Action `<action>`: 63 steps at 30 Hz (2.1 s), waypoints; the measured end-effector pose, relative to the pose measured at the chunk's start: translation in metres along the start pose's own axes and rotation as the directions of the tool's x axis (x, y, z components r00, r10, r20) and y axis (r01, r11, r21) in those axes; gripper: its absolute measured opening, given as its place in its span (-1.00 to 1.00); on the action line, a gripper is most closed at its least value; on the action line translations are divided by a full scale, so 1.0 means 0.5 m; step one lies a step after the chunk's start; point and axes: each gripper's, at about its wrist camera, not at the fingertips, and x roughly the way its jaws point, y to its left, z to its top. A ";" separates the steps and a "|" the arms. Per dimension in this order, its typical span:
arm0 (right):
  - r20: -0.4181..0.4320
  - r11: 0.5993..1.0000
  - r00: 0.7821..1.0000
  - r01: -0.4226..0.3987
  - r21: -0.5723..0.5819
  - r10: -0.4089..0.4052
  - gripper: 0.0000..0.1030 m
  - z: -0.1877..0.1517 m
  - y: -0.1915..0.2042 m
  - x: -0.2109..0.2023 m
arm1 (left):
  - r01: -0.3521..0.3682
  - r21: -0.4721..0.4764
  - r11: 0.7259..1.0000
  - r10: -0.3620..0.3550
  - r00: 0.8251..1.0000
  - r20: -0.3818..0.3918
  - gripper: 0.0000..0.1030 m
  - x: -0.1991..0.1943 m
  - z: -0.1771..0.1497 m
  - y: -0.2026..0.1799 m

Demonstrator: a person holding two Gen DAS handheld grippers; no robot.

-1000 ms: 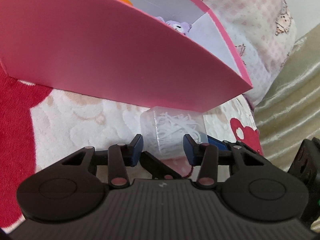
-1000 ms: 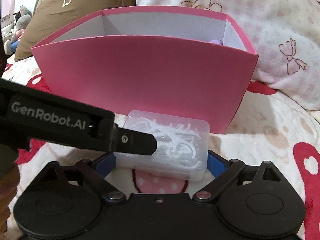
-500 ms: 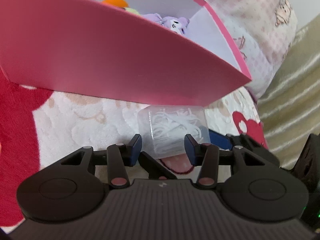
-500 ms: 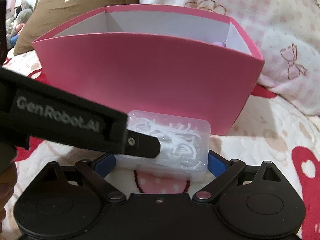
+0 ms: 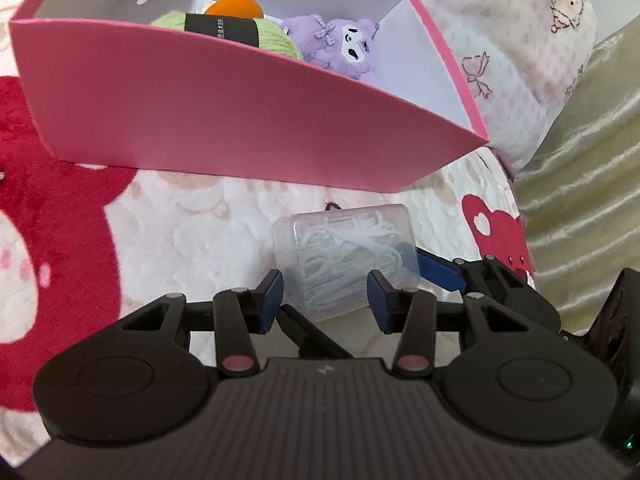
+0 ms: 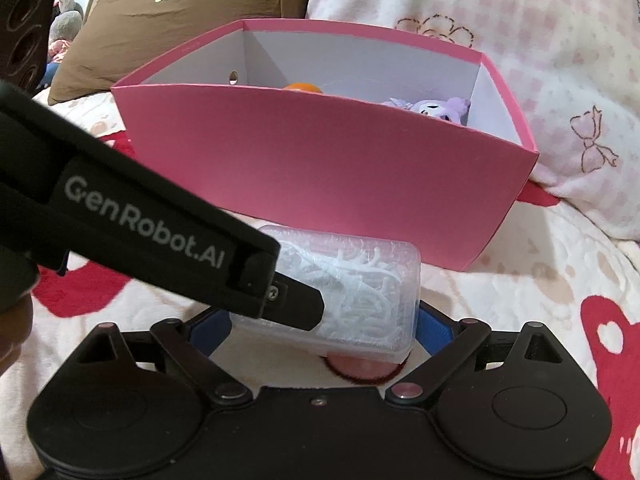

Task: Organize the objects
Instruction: 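Lift the floss box with the left tool and carry it over the pink box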

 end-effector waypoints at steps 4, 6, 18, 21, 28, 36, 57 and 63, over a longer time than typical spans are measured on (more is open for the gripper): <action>0.009 0.999 1.000 -0.011 0.053 0.011 0.89 -0.002 0.010 -0.015 | -0.027 0.026 0.999 0.028 1.000 -0.004 -0.15 -0.023 0.000 -0.009; 0.016 0.997 1.000 -0.019 0.078 0.018 0.89 -0.002 0.013 -0.023 | -0.039 0.038 0.998 0.040 0.999 -0.008 -0.15 -0.037 0.000 -0.015; 0.069 0.999 0.998 -0.016 0.035 0.013 0.89 0.048 0.032 -0.094 | -0.047 0.097 0.994 0.045 0.999 0.025 -0.14 -0.136 0.027 -0.061; 0.079 1.000 0.997 -0.003 0.028 0.001 0.89 0.067 0.048 -0.119 | -0.047 0.081 0.996 0.044 0.998 0.038 -0.14 -0.166 0.032 -0.069; 0.112 1.000 0.994 0.012 0.008 -0.013 0.88 0.090 0.069 -0.173 | -0.053 0.114 0.992 0.045 0.997 0.070 -0.14 -0.223 0.038 -0.095; 0.168 1.000 0.986 0.022 0.005 -0.022 0.88 0.127 0.075 -0.218 | -0.036 0.114 0.993 0.020 0.991 0.131 -0.14 -0.266 0.048 -0.109; 0.273 0.999 0.961 0.048 -0.024 -0.039 0.78 0.214 0.026 -0.220 | -0.023 0.143 0.989 -0.005 0.982 0.190 -0.12 -0.262 0.161 -0.139; 0.254 0.997 0.966 0.066 -0.038 -0.054 0.76 0.270 0.002 -0.171 | -0.015 0.133 0.991 -0.005 0.988 0.151 -0.11 -0.220 0.246 -0.128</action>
